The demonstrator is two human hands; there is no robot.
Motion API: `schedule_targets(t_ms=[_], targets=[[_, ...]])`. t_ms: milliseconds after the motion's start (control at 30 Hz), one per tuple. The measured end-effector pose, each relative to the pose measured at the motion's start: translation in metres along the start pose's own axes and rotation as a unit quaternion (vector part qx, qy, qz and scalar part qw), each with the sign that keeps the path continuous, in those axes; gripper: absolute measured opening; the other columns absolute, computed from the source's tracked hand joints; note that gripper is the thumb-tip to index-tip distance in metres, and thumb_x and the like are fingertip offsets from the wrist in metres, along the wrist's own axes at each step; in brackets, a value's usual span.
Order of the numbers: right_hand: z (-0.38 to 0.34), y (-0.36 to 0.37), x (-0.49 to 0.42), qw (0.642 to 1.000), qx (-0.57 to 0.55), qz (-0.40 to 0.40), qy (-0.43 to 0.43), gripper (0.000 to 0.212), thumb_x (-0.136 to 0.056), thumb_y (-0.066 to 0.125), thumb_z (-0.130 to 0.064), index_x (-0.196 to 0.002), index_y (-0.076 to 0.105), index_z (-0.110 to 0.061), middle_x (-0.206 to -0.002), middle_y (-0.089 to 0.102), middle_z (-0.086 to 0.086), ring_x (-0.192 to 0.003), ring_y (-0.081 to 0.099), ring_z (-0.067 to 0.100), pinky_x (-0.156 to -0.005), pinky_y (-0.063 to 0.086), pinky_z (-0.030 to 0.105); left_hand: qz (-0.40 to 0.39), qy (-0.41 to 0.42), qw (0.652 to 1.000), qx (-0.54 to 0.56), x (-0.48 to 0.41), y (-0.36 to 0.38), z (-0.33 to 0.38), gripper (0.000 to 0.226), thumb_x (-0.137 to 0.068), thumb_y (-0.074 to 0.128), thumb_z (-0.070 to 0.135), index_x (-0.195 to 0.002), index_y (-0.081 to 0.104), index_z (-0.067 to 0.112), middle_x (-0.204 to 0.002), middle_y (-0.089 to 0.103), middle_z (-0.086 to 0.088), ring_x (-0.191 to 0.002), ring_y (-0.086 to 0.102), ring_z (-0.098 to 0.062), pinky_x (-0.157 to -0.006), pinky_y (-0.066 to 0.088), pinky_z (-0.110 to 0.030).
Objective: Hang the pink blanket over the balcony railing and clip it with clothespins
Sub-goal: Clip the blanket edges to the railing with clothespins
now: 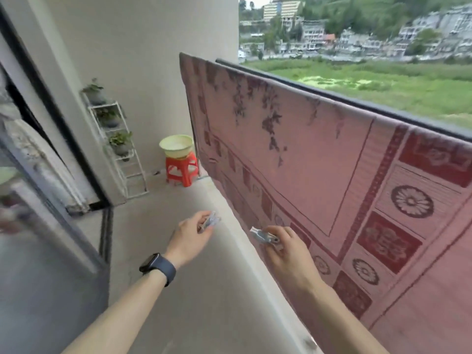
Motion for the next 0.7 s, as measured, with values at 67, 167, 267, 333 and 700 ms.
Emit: schedule_targets(t_ms=[67, 167, 267, 333, 700], targets=[[-0.020, 0.029, -0.041, 0.999, 0.000, -0.019, -0.026, 0.026, -0.094, 0.061, -0.021, -0.114, 0.063, -0.036, -0.110, 0.056, -0.019, -0.097, 0.052, -0.019, -0.078, 0.038, 0.000, 0.020, -0.012, 1.000, 0.002, -0.026, -0.028, -0.023, 0.033, -0.089, 0.060, 0.052, -0.117, 0.064, 0.035, -0.102, 0.072, 0.013, -0.093, 0.067, -0.009, -0.087, 0.055, -0.035], [-0.042, 0.078, -0.109, 0.996, 0.023, -0.050, -0.066, 0.030, -0.093, 0.060, -0.019, -0.117, 0.061, -0.035, -0.112, 0.055, -0.018, -0.092, 0.051, -0.020, -0.077, 0.037, 0.001, 0.046, -0.018, 0.999, 0.011, -0.076, -0.066, -0.059, 0.033, -0.089, 0.060, 0.049, -0.118, 0.064, 0.034, -0.101, 0.072, 0.012, -0.092, 0.067, -0.008, -0.086, 0.055, -0.035], [-0.075, 0.123, -0.192, 0.993, 0.042, -0.059, -0.089, 0.030, -0.095, 0.059, -0.020, -0.121, 0.060, -0.034, -0.113, 0.054, -0.018, -0.092, 0.049, -0.024, -0.076, 0.036, -0.001, 0.077, -0.012, 0.997, 0.019, -0.147, -0.119, -0.090, 0.036, -0.088, 0.059, 0.051, -0.120, 0.062, 0.035, -0.102, 0.071, 0.011, -0.093, 0.068, -0.010, -0.085, 0.055, -0.035], [-0.105, 0.147, -0.248, 0.992, 0.049, -0.054, -0.100, 0.030, -0.096, 0.057, -0.021, -0.123, 0.060, -0.035, -0.115, 0.055, -0.015, -0.092, 0.054, -0.014, -0.078, 0.038, 0.005, 0.086, -0.001, 0.996, 0.014, -0.199, -0.162, -0.102, 0.031, -0.090, 0.061, 0.045, -0.119, 0.062, 0.036, -0.101, 0.069, 0.013, -0.093, 0.067, -0.009, -0.085, 0.053, -0.031], [-0.198, 0.219, -0.490, 0.994, 0.031, -0.019, -0.105, 0.029, -0.094, 0.058, -0.027, -0.122, 0.061, -0.034, -0.118, 0.058, -0.012, -0.097, 0.062, 0.006, -0.088, 0.052, 0.032, 0.079, -0.005, 0.995, 0.058, -0.425, -0.281, -0.152, 0.014, -0.094, 0.060, 0.030, -0.106, 0.060, 0.038, -0.091, 0.069, 0.018, -0.074, 0.068, -0.007, -0.067, 0.054, -0.018]])
Point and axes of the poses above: each hand's wrist, its own x-axis away from the middle knuckle, its own y-axis out of the palm, z = x × y, the point moved 6 cm from there along -x, towards the middle knuckle
